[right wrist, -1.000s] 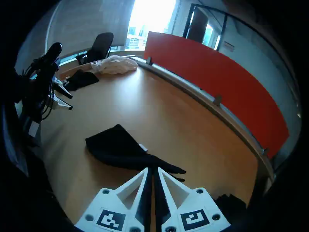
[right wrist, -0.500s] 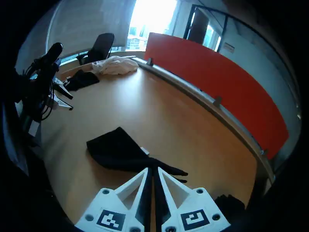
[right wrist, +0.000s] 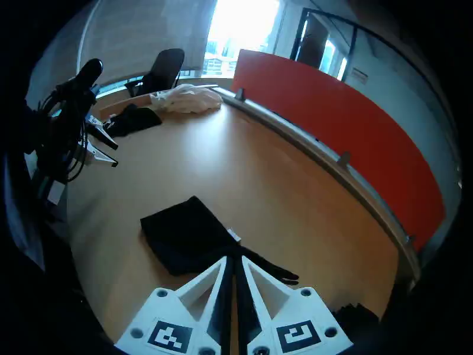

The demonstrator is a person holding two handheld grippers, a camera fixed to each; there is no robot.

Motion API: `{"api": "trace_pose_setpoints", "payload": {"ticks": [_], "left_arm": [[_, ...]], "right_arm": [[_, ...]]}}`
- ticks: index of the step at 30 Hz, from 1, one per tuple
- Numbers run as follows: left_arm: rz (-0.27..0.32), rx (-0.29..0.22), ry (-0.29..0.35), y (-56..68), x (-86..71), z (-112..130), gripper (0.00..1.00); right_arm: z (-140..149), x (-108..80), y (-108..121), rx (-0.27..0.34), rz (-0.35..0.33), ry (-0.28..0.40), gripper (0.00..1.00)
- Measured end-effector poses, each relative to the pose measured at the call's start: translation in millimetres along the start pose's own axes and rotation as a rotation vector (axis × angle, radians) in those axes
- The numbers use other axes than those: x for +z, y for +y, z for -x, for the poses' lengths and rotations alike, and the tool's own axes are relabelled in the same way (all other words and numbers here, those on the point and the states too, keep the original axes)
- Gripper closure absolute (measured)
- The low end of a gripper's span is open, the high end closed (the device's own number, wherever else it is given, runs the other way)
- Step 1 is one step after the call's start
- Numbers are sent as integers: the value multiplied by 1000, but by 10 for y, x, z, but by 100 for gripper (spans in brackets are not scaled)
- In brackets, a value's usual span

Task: Fold towel

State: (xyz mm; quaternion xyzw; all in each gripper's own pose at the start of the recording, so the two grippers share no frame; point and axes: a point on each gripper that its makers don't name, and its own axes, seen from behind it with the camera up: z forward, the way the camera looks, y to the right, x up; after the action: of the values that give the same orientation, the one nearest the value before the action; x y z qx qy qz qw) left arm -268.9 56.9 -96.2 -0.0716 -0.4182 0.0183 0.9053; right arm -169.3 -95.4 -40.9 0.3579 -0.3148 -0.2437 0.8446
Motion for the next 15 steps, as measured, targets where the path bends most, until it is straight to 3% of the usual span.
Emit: {"api": "trace_pose_setpoints", "payload": {"ticks": [15], "left_arm": [[-1,-14,7,-20,-46,-5,10]], "right_arm": [[-130,412,-547,-37,-116,2,96]]}}
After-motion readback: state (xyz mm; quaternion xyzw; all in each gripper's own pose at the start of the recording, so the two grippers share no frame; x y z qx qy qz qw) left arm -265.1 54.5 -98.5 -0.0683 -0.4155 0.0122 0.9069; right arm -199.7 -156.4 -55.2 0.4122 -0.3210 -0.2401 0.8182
